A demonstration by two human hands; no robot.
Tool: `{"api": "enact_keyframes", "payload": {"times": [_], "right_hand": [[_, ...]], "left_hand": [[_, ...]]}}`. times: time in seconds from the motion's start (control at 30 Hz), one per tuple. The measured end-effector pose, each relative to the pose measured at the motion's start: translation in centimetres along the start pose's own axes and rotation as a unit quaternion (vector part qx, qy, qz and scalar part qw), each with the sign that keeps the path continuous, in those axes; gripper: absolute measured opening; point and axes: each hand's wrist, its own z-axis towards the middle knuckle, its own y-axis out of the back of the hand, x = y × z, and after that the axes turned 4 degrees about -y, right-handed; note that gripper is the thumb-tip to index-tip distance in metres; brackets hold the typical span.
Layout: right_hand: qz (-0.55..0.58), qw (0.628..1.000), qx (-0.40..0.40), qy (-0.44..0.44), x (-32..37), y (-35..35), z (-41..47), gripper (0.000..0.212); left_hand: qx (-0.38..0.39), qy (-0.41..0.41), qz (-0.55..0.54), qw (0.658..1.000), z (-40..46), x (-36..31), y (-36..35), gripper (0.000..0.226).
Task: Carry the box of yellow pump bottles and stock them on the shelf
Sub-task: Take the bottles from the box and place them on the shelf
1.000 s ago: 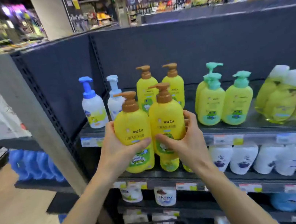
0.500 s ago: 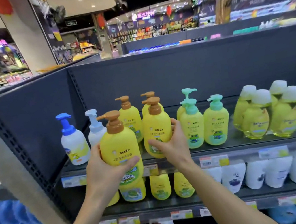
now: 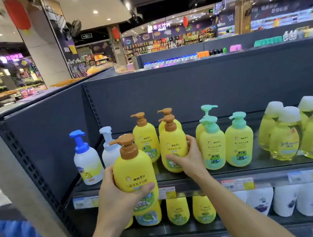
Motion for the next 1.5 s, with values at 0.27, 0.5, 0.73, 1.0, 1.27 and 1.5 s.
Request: {"api": "enact_keyframes", "payload": {"times": [0.27,0.5,0.73,1.0,1.27,1.5], "right_hand": [[-0.024,1.0,-0.008,0.003,-0.9,-0.2,-0.2,0.092],[-0.162,0.987,-0.009,-0.005,-1.5,-0.9,-3.7,0.12],[-0.438,0.895,0.014,0.079,-3.7,0.7,-6.6,0.108],[-0.58,0.801,-0.017,0.146,-6.7,3.0,-6.1,0.081],[-0.548,0.821,-0.052,0.148,-6.6,3.1,-5.9,0.055],[-0.52,0.838,-0.06,0.153,-7.1,3.1,-5.7,0.055]], "left_hand": [[-0.002,0.003,0.01,1.0,0.4,1.1,-0.6,0.075],[-0.024,-0.064,0.055,0.996,2.4,0.0,-1.8,0.076],[-0.015,-0.089,0.069,0.994,4.6,-0.9,-3.9,0.075],[-0.024,-0.057,0.049,0.997,5.5,0.9,-5.3,0.084],[-0.04,-0.036,0.054,0.997,5.6,2.4,-5.8,0.085],[-0.036,-0.036,0.079,0.996,6.7,3.1,-6.1,0.087]]}}
